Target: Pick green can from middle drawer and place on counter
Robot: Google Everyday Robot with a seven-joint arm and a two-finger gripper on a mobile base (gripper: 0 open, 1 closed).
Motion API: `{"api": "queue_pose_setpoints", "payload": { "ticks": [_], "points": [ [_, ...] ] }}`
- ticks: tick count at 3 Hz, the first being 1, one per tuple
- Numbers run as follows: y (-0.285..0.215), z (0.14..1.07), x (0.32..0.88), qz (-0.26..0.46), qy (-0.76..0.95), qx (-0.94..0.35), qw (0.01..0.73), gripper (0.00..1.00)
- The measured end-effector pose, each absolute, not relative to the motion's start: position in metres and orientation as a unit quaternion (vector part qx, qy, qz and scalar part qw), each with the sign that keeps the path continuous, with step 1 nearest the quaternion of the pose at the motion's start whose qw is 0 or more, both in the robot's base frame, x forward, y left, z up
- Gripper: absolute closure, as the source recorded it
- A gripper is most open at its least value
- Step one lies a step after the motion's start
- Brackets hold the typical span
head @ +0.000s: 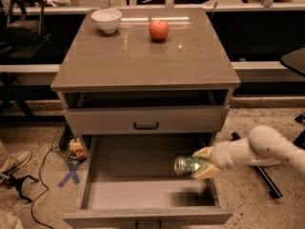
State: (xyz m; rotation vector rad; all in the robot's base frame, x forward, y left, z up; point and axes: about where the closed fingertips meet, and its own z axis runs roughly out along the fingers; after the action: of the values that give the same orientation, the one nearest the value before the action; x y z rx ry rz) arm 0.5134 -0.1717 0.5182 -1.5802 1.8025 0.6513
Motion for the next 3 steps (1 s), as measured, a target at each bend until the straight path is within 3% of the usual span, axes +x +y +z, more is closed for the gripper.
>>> {"api": "queue_pose_setpoints", "payload": {
  "ticks": [1,3],
  "points": [
    [-0.201,0.580,0.510,0.244,0.668,-0.608,0.352,1.00],
    [-0.220,0.603,0.517,0.227,0.663,-0.612,0.365,1.00]
  ]
}}
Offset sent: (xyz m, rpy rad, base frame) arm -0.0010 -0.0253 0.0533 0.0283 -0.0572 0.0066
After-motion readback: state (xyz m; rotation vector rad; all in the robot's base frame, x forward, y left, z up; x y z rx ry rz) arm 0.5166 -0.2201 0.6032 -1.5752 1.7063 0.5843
